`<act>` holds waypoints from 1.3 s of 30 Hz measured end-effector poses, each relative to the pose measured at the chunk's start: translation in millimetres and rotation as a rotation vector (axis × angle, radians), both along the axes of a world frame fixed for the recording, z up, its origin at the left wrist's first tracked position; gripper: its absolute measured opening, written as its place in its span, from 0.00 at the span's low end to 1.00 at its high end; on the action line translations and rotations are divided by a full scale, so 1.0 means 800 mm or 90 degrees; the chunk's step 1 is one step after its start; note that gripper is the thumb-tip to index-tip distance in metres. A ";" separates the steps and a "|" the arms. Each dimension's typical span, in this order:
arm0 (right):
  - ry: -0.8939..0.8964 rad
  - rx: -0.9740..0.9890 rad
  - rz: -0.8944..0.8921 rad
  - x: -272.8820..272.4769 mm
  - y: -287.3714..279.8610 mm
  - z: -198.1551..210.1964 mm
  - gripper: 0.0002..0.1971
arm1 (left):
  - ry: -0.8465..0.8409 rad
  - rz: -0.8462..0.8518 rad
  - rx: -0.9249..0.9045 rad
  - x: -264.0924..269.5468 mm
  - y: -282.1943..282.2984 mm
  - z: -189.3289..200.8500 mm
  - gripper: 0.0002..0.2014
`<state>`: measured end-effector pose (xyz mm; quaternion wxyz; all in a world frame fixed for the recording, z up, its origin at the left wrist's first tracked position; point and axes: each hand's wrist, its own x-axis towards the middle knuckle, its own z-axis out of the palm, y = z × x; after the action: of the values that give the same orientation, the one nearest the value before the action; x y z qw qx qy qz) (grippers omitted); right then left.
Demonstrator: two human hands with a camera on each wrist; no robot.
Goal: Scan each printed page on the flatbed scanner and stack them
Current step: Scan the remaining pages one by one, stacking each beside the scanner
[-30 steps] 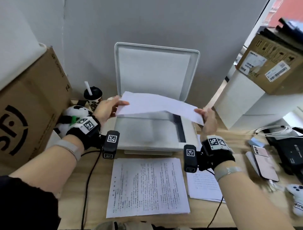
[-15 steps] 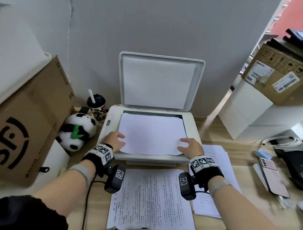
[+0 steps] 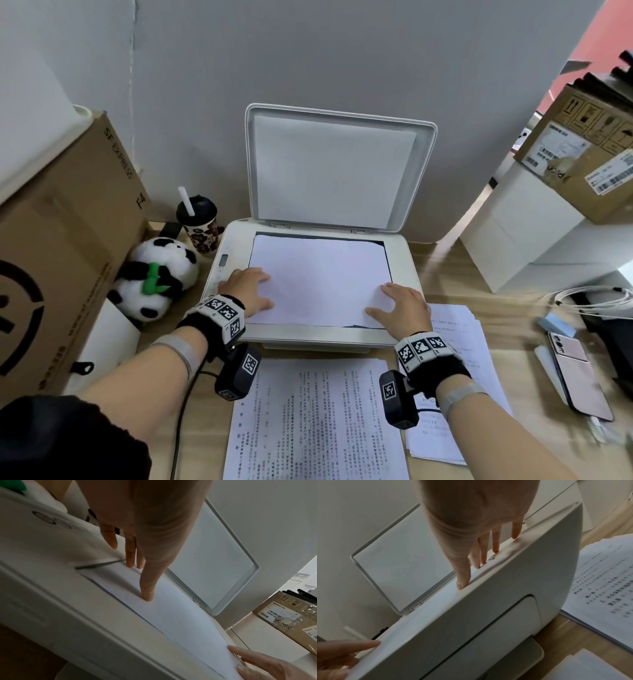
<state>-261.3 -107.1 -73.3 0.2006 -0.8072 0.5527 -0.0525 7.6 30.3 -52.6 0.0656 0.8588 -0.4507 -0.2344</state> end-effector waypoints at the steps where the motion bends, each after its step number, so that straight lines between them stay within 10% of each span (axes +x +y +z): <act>1: 0.005 0.000 0.001 0.000 -0.001 0.000 0.33 | -0.001 -0.003 0.006 0.001 -0.003 0.001 0.33; 39: 0.096 0.040 0.040 0.010 -0.003 0.009 0.36 | -0.003 0.020 0.020 0.007 -0.020 -0.005 0.32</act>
<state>-253.1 -109.7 -66.2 0.1851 -0.8193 0.5417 0.0317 13.2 14.1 -56.8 0.0544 0.8675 -0.4332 -0.2382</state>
